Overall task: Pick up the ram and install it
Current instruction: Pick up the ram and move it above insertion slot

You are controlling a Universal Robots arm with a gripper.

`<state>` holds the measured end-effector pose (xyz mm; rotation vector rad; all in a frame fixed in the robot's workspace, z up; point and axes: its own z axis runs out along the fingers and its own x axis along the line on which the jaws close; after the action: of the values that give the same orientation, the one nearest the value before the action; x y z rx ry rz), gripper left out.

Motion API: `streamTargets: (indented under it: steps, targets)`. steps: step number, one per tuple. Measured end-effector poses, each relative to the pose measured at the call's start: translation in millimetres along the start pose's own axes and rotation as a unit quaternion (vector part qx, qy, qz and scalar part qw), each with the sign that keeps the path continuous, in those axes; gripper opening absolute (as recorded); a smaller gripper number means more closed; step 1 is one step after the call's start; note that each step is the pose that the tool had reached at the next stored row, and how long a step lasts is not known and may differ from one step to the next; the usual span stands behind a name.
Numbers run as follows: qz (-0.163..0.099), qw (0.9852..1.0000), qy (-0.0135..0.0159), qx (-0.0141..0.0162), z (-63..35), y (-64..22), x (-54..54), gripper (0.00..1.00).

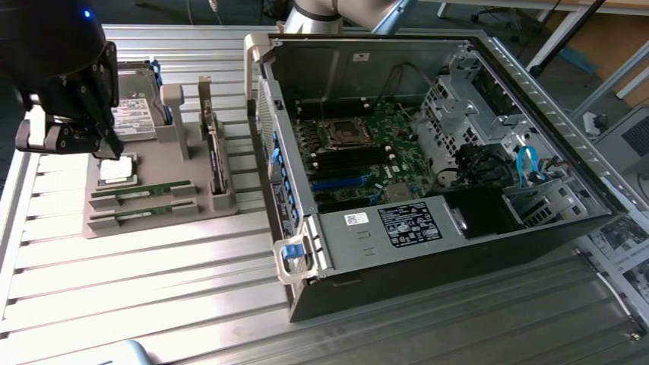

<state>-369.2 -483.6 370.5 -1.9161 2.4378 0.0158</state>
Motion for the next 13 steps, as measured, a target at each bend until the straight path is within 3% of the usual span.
streamTargets:
  steps: [13]
  targets:
    - [-0.028,0.9996,-0.0005,-0.0010,0.0,0.0,0.0,0.11]
